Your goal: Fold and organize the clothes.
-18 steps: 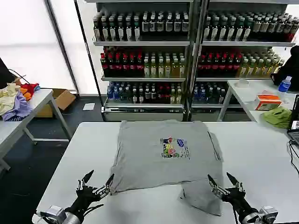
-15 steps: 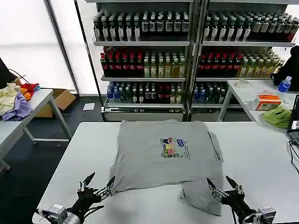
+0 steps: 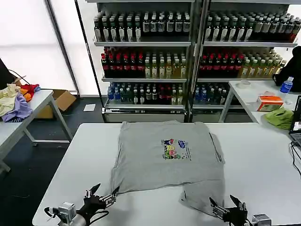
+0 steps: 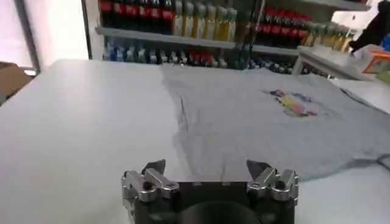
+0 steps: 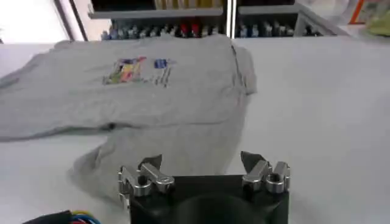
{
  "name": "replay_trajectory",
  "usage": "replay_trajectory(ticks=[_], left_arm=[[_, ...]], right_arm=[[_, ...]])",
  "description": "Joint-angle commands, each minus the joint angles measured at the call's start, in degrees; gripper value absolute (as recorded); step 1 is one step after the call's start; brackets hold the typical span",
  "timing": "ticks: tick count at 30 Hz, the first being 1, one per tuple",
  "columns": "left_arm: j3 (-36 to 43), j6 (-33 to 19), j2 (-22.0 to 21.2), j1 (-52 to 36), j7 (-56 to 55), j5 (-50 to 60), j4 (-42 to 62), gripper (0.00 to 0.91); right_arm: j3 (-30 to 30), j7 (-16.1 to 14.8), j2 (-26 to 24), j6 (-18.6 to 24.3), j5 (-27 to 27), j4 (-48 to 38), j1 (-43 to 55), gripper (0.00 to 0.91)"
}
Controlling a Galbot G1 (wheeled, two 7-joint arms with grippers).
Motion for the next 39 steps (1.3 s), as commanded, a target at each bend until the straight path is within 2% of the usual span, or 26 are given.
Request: replay_trajectory(ticks=[1,2,3,6,7,8,10,11,13,14,16,17,18,26,33,39], left_arm=[[3.19,2.02,-1.50,-4.85,-3.27,0.19,3.09,0.907],[3.42,2.01,-1.56,-5.14,-3.30,0.17,3.37,0.907],[3.59,2.00,-1.66,-5.27,-3.34,0.18,3.48,0.907],[4.19,2.00,-2.01,-5.58,-3.51,0.26,4.18,0.907],[4.48,1.95,-2.13,-5.46,-3.46,0.55,4.28,0.856],[4.65,1.84,-2.30,-5.33,-3.43,0.65,4.31,0.695],[5.02,1.82,-2.67,-4.69,-3.60,1.46,4.13,0.524],[5.20,1.72,-2.80,-4.33,-3.67,1.68,3.91,0.464],[6.35,1.71,-2.76,-3.09,-3.91,3.28,2.68,0.433],[6.62,1.85,-2.77,-2.74,-3.94,3.50,2.38,0.312],[6.93,1.83,-2.86,-2.50,-4.15,4.99,2.43,0.212],[6.97,1.68,-2.88,-2.43,-4.12,5.55,2.61,0.050],[7.05,1.63,-2.92,-2.31,-4.16,5.93,2.74,0.020],[6.88,0.65,-3.11,-2.38,-4.15,6.49,3.10,0.000],[5.65,-0.85,-3.04,-2.57,-5.11,6.77,2.88,0.000],[4.43,-2.47,-4.33,0.07,-4.88,10.67,-4.32,0.000]], right_arm=[[-1.35,2.75,1.18,-2.22,-0.12,-0.18,-0.71,0.423],[-1.51,3.04,1.39,-2.21,-0.02,-0.25,-0.58,0.312],[-1.61,3.18,1.77,-2.21,0.07,-0.45,-0.29,0.272],[-1.90,3.23,2.21,-2.23,0.11,-0.56,-0.09,0.040],[-2.03,3.25,2.28,-2.22,0.10,-0.61,-0.16,0.000],[-2.07,3.25,2.28,-2.22,0.10,-0.65,-0.23,0.000],[-2.21,3.28,2.31,-2.21,0.19,-0.81,-0.31,0.000],[-2.24,3.25,2.33,-2.21,0.18,-0.82,-0.32,0.000],[-2.54,3.15,2.29,-2.22,0.11,-0.94,-0.41,0.000],[-2.70,3.10,2.24,-2.21,0.12,-1.03,-0.42,0.000],[-3.22,3.17,2.42,-2.22,0.07,-1.45,-0.30,0.000],[-3.54,3.21,2.49,-2.22,0.03,-1.57,-0.31,0.000],[-3.86,3.25,2.53,-2.22,0.06,-1.58,-0.39,0.000],[-3.79,2.96,2.80,-2.09,1.12,-1.26,-0.28,0.000],[-2.95,1.56,2.33,0.36,3.22,-0.51,0.03,0.000],[-1.83,-0.07,2.34,3.17,4.77,1.68,-2.08,0.000]])
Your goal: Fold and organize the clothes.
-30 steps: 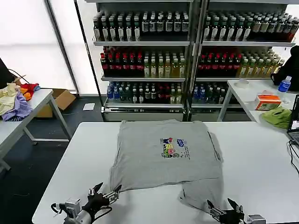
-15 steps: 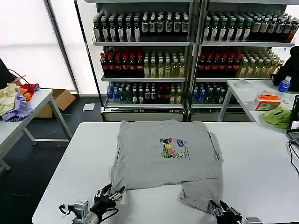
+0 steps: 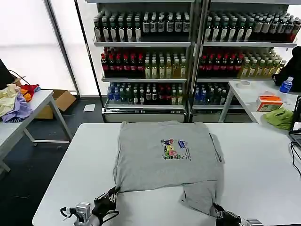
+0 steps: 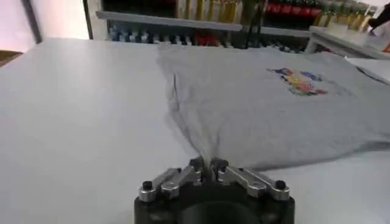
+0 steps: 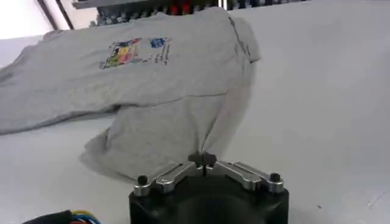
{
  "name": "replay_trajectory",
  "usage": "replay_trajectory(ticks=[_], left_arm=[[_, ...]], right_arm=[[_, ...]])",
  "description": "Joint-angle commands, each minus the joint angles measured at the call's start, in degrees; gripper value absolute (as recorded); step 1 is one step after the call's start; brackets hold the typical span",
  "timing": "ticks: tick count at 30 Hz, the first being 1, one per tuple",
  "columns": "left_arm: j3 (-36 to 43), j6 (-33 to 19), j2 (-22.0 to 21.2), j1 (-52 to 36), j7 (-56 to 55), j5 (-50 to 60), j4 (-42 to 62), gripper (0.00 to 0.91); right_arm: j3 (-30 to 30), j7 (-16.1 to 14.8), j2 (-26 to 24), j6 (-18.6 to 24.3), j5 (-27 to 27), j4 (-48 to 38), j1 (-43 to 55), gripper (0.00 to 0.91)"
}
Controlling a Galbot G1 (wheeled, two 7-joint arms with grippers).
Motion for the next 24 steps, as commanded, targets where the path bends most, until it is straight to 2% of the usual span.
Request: replay_trajectory(ticks=[1,6,14,17,24], left_arm=[[-1.59,-1.82,-1.07,2.78,-0.14,4.39,-7.23,0.000],[-3.11,-1.79,-0.62,7.29,0.26,4.62,-12.03,0.000],[-4.75,-0.70,0.55,11.58,1.27,4.90,-15.36,0.000],[-5.28,-0.75,1.54,10.36,1.91,4.04,-14.75,0.000],[-5.47,-2.16,3.41,0.64,3.28,-3.68,-9.10,0.000]], right_arm=[[1.09,-1.01,0.04,2.84,1.87,2.06,-2.17,0.000],[2.54,-2.25,-0.93,6.49,3.02,6.88,-10.86,0.000],[3.67,-3.60,-0.92,9.13,3.93,10.63,-15.68,0.000],[3.63,-3.91,-1.10,10.88,4.63,9.86,-13.60,0.000],[1.90,-1.51,0.30,12.85,7.11,4.13,4.89,0.000]])
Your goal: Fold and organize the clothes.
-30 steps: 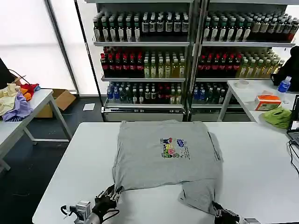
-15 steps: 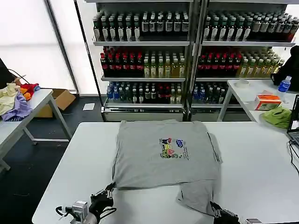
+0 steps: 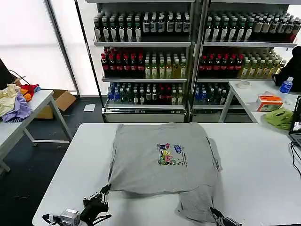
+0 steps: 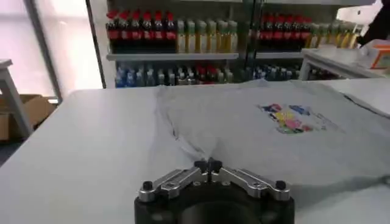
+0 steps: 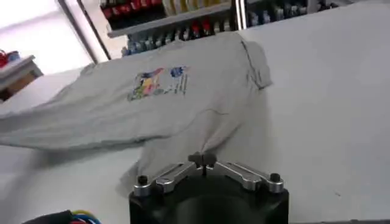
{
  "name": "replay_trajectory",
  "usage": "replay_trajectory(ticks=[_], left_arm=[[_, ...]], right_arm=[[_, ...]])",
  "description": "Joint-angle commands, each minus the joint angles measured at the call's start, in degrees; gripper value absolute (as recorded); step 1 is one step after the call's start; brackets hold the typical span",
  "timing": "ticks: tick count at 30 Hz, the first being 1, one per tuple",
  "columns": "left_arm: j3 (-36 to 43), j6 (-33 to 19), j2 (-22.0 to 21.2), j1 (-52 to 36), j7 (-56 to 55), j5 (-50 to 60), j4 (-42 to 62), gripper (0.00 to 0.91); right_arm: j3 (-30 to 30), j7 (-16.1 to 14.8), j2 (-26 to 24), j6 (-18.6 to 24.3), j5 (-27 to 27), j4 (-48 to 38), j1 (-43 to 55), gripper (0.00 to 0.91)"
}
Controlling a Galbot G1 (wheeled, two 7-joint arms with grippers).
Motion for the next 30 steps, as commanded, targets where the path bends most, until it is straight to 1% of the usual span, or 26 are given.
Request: replay_trajectory(ticks=[1,5,8,11,16,20,25,26,27,28,30], left_arm=[[-0.88,-0.95,2.24,-7.96,1.27,-7.64,3.39,0.000],[-0.57,-1.04,4.88,-12.56,1.84,-11.13,6.98,0.000],[-0.28,-0.32,6.53,-16.15,4.04,-13.79,10.52,0.000],[0.54,0.48,7.35,-20.23,5.16,-13.99,14.67,0.000],[2.50,1.26,7.03,-27.52,5.43,-14.60,21.12,0.000],[4.23,0.71,5.80,-32.80,5.39,-14.43,26.59,0.000],[5.77,0.04,4.71,-36.54,5.19,-13.69,33.48,0.010],[5.85,-0.18,4.41,-36.94,5.22,-13.15,34.34,0.373],[5.86,-0.44,4.21,-37.36,5.25,-12.95,35.56,0.907],[5.79,-0.40,3.90,-37.81,5.11,-12.75,36.11,0.907],[5.45,-0.51,3.57,-37.99,5.49,-11.60,37.38,0.907]], right_arm=[[-0.84,1.39,0.44,3.29,2.60,-3.25,14.63,0.000],[-1.83,2.79,-1.04,3.94,5.10,-5.80,21.75,0.000],[-2.65,3.76,-2.34,4.14,5.20,-9.11,26.91,0.000],[-4.06,4.17,-3.57,4.45,5.11,-13.39,31.29,0.000],[-7.10,4.35,-4.96,4.55,4.59,-19.46,38.33,0.000],[-10.89,4.30,-5.39,4.14,3.88,-26.89,44.97,0.000],[-15.65,3.55,-4.82,3.61,1.71,-34.21,50.76,0.000],[-16.37,3.53,-4.60,3.40,1.50,-34.98,51.42,0.000],[-17.75,3.55,-4.12,3.23,0.82,-36.94,53.15,0.756],[-18.50,3.54,-3.65,2.99,0.61,-37.87,54.10,0.907],[-19.63,3.05,-2.89,1.87,0.48,-38.84,55.47,0.907]])
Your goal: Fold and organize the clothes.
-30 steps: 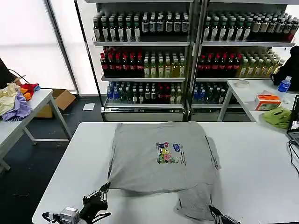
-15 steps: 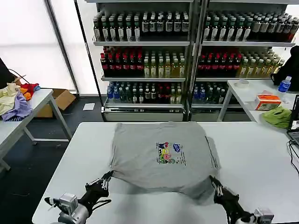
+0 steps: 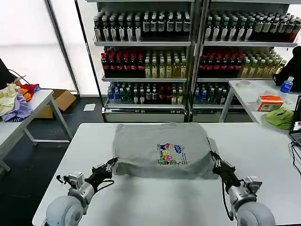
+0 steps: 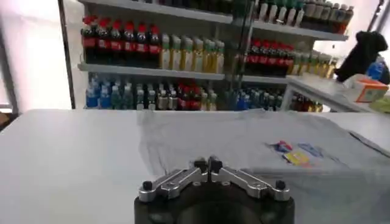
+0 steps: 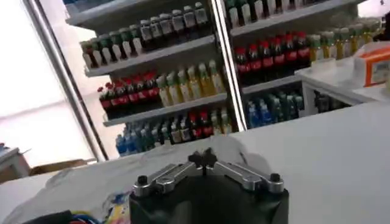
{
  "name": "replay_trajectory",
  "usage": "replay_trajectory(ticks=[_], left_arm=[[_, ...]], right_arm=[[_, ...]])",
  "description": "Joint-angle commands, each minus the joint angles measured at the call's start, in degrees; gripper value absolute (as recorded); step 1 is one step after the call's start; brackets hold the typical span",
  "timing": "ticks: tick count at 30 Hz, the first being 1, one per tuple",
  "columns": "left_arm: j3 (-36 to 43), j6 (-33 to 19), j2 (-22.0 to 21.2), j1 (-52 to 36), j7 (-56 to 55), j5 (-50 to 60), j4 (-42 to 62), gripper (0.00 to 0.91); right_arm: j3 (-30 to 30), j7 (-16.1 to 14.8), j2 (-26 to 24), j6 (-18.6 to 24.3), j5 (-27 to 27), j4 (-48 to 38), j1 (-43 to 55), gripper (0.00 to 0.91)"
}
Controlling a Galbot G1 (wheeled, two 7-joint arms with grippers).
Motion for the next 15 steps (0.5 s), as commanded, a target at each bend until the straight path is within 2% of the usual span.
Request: replay_trajectory(ticks=[1,6,15], left_arm=[[1.13,-0.46,-1.12,-9.91,0.83,0.93,14.32,0.907],[-0.91,-0.84,-1.45,-7.95,0.42,1.82,12.67,0.907],[-5.76,-1.11,-0.97,0.10,-1.10,3.55,3.12,0.907]], right_arm=[[-7.78,-0.55,1.29,-1.19,-1.56,-12.79,13.71,0.907],[-8.33,-0.61,2.39,-1.31,-2.10,-13.52,14.95,0.907],[-3.19,-0.37,0.23,-4.33,-5.01,-5.66,4.71,0.907]])
